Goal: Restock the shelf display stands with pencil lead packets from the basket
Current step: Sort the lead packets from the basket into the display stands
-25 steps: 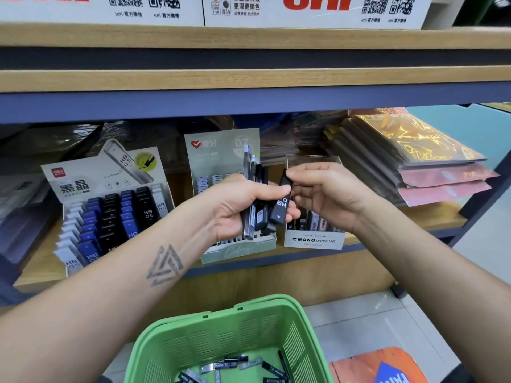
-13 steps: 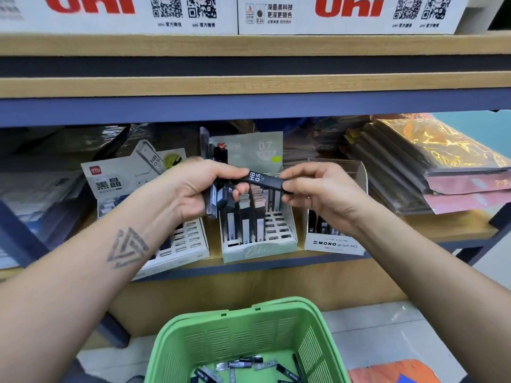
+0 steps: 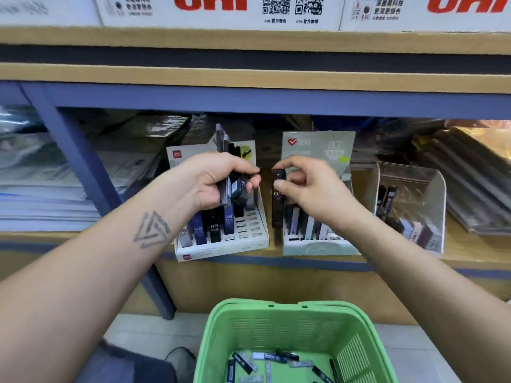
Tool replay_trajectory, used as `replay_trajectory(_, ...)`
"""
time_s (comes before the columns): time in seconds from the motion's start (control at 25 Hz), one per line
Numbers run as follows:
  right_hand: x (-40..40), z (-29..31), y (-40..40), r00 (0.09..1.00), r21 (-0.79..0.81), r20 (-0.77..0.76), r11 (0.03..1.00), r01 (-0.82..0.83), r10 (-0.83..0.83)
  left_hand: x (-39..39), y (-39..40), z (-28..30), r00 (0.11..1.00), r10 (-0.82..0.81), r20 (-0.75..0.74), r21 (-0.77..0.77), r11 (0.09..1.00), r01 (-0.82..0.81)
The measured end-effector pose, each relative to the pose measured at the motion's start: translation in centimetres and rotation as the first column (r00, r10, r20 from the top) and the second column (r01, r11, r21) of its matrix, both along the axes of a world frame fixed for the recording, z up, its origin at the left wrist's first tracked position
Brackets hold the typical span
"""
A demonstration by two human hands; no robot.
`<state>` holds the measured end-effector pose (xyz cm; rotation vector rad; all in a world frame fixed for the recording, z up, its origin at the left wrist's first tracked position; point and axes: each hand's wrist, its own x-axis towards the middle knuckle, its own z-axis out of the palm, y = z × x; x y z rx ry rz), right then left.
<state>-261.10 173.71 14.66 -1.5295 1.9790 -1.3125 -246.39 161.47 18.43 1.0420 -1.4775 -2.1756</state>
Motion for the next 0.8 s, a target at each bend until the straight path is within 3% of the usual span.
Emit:
replay_trajectory(0.28, 3.0, -3.3, -5.1, 0.975, -0.083, -0.191, 0.991, 0.101, -0.116, 4.8, -3.0, -1.3, 0.998, 0.067, 0.02, 0.018, 0.998, -0.068)
replay_trajectory(0.48, 3.8, -4.6, -7.1, 0.945, -0.084, -0.31, 0.993, 0.079, -0.102, 5.9, -3.6, -2.0, 0.997, 0.075, 0.008, 0.032, 0.997, -0.075)
replay_trajectory(0.8, 2.9, -3.9, -8.4, 0.953, 0.028, -0.301, 0.999, 0.041, -0.031, 6.3, -3.6, -1.9, 0.994, 0.113, -0.006, -0.001, 0.994, -0.113)
